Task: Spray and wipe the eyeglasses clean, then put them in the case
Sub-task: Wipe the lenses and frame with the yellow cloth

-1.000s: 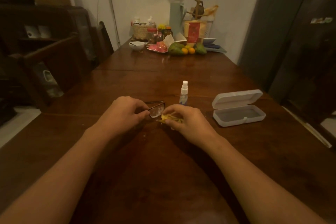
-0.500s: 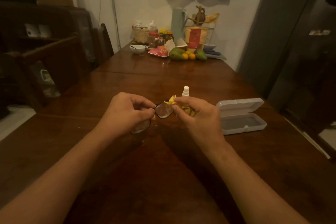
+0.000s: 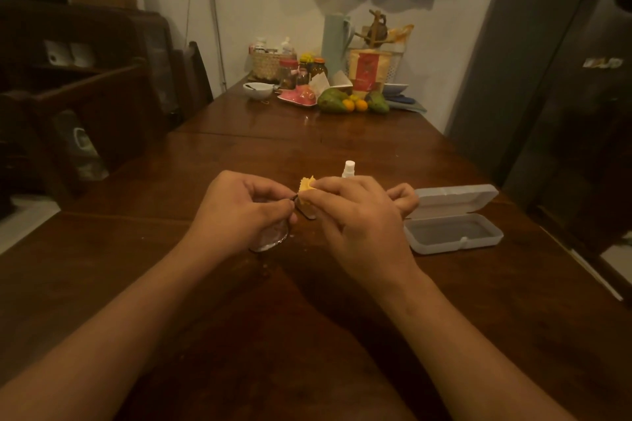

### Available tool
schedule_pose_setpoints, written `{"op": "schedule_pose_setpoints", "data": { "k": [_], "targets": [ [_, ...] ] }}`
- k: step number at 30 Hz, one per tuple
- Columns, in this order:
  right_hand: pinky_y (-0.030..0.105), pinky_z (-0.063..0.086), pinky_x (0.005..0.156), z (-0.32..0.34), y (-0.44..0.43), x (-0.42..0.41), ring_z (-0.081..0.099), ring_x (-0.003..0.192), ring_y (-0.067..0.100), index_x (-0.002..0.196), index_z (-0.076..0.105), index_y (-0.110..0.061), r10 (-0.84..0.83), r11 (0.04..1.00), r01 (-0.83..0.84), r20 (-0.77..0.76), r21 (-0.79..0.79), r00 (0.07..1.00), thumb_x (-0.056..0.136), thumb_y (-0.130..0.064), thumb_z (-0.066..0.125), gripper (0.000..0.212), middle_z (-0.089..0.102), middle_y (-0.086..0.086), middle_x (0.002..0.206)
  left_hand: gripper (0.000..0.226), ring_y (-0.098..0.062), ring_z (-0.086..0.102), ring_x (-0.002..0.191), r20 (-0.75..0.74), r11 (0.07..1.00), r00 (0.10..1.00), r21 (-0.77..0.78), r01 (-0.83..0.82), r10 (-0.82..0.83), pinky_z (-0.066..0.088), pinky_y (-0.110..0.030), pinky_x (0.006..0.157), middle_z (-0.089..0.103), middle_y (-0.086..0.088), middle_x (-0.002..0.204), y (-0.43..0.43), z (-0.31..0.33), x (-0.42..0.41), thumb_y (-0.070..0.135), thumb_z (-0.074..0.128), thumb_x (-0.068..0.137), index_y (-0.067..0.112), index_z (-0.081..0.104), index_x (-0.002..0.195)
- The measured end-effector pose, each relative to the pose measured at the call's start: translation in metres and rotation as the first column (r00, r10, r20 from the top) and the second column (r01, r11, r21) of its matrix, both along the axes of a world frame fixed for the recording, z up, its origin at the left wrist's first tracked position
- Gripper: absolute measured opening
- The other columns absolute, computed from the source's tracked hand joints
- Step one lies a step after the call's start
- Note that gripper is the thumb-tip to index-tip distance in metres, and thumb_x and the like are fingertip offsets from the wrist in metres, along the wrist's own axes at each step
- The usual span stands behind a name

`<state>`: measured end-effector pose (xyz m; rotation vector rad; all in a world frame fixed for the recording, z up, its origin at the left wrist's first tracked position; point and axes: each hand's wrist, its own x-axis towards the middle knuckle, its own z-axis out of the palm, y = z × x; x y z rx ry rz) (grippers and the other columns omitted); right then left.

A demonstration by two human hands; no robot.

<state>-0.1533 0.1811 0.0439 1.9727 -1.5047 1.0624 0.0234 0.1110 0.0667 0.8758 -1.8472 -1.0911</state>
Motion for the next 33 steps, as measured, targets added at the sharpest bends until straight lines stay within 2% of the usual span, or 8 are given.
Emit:
{"op": "schedule_pose_setpoints", "data": {
  "k": [3,7,11,19,22,25,30,33],
  "targets": [
    [0.034,0.043,0.074,0.001,0.0,-0.005,0.058,0.106,0.03,0.112,0.075,-0.02,-0.063,0.998,0.061,-0.04,-0.033,0.997,0.085,-0.009,0.077,0.029,0.073,0.002,0.111,0.019,-0.016,0.073,0.07,0.02,1.0,1.0,-0.018,-0.022,0.022,0.058,-0.032,0.07,0.076,-0.002,0.071,0.0,0.001,0.001,0.009,0.073,0.084,0.026,0.08,0.081],
    [0.054,0.04,0.079,-0.001,0.0,-0.011,0.05,0.116,0.037,0.111,0.076,-0.024,-0.158,0.987,0.158,0.006,-0.034,0.987,0.087,-0.014,0.075,0.026,0.072,-0.003,0.112,0.019,-0.007,0.07,0.066,0.034,0.999,0.999,-0.012,-0.04,0.041,0.051,-0.026,0.063,0.076,0.001,0.07,0.001,-0.001,-0.001,0.012,0.073,0.084,0.028,0.08,0.08],
    [0.041,0.026,0.082,-0.004,-0.001,-0.008,0.045,0.117,0.033,0.111,0.075,-0.026,-0.068,0.998,0.068,-0.018,-0.007,0.998,0.088,-0.014,0.073,0.027,0.07,-0.006,0.117,0.019,-0.009,0.071,0.066,0.037,0.999,0.999,-0.01,-0.036,0.036,0.055,-0.024,0.065,0.076,-0.001,0.069,0.002,-0.002,-0.002,0.008,0.073,0.084,0.025,0.08,0.08],
    [0.058,0.043,0.08,-0.004,-0.005,-0.021,0.049,0.118,0.036,0.116,0.073,-0.024,-0.065,0.997,0.066,-0.02,0.033,0.998,0.091,-0.013,0.07,0.028,0.069,-0.004,0.118,0.015,-0.012,0.071,0.067,0.027,0.998,0.998,-0.027,-0.051,0.051,0.055,-0.025,0.065,0.076,0.0,0.068,0.004,0.0,-0.004,0.009,0.073,0.083,0.02,0.08,0.077],
    [0.044,0.042,0.088,-0.007,-0.005,-0.017,0.049,0.118,0.036,0.118,0.072,-0.022,-0.013,1.0,0.013,-0.028,0.022,1.0,0.091,-0.013,0.071,0.029,0.069,-0.003,0.121,0.013,-0.021,0.074,0.074,0.032,0.997,0.997,-0.027,-0.066,0.066,0.058,-0.034,0.072,0.076,-0.001,0.069,0.002,0.0,-0.003,0.008,0.073,0.083,0.018,0.08,0.078],
    [0.022,0.029,0.091,-0.007,-0.004,-0.011,0.043,0.119,0.024,0.119,0.072,-0.023,0.064,0.998,-0.066,-0.082,-0.015,0.995,0.091,-0.015,0.071,0.029,0.069,-0.005,0.121,0.014,-0.018,0.072,0.07,0.0,0.999,0.999,0.002,-0.048,0.048,0.058,-0.034,0.072,0.076,-0.005,0.069,0.003,0.0,-0.001,0.004,0.072,0.083,0.014,0.08,0.078],
    [0.026,0.041,0.096,-0.004,-0.003,-0.017,0.061,0.112,0.011,0.122,0.066,-0.02,0.054,0.998,-0.054,0.016,0.014,0.998,0.098,-0.022,0.061,0.025,0.07,-0.004,0.119,0.015,-0.011,0.071,0.066,0.011,0.999,0.999,0.015,-0.033,0.033,0.054,-0.021,0.06,0.076,-0.002,0.069,0.005,0.003,0.0,0.008,0.072,0.084,0.019,0.08,0.076],
    [0.019,0.042,0.096,-0.003,-0.002,-0.013,0.061,0.111,0.011,0.121,0.066,-0.018,0.048,0.999,-0.048,0.08,0.005,0.996,0.098,-0.023,0.058,0.024,0.07,0.0,0.118,0.015,-0.016,0.068,0.067,0.022,0.998,1.0,0.059,0.003,-0.004,0.054,-0.032,0.068,0.076,-0.004,0.072,0.006,0.003,-0.002,0.01,0.069,0.087,0.017,0.079,0.077]
  ]
}}
